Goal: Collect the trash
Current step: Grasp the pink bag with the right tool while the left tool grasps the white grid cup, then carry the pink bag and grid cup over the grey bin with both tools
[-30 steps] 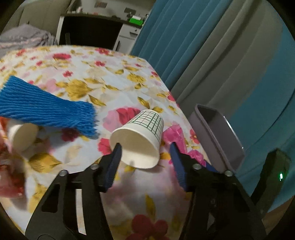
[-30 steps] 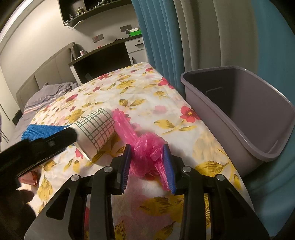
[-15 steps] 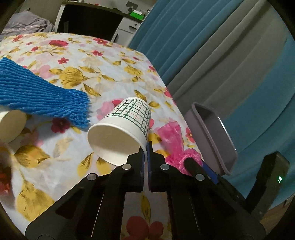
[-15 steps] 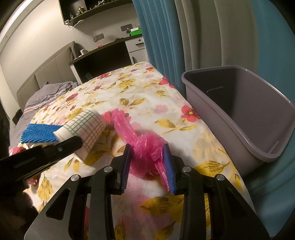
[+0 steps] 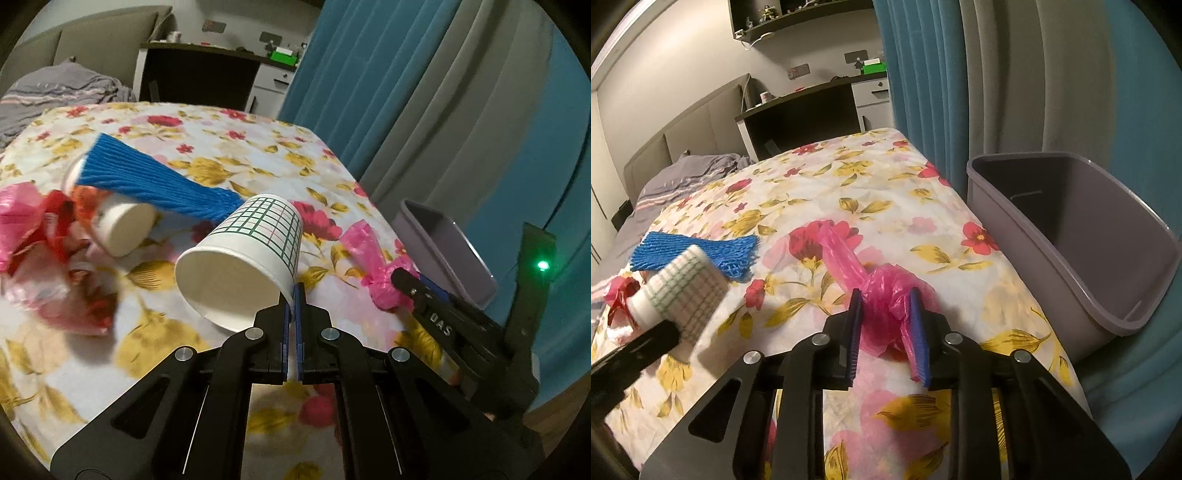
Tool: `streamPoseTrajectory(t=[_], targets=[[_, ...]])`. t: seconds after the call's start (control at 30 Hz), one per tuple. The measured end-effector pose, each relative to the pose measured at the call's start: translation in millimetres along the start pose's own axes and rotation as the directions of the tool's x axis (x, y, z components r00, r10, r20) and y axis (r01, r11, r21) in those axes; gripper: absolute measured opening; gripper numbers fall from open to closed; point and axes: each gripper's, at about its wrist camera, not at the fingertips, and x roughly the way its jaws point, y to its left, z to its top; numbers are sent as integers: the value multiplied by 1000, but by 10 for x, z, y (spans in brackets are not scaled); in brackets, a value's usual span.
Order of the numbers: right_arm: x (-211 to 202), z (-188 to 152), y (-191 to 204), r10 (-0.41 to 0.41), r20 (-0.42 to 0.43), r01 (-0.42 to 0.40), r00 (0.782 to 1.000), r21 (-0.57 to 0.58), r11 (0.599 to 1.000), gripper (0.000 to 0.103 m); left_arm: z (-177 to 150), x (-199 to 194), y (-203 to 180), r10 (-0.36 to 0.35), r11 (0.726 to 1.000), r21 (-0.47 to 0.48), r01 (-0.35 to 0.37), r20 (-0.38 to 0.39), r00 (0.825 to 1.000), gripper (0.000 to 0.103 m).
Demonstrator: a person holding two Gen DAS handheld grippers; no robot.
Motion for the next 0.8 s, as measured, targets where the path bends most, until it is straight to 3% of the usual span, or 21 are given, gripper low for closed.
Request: streamPoseTrajectory(t=[0.23,0.8], targets=[[-180,-86,27,-4,47,4,999,-5,1000,24,-16,-264,68,12,1000,13,-13,43,999,2],[-947,-92,8,10,201,6,980,-79,997,24,78,-351,-183,-21,997,74,17,60,998,2]])
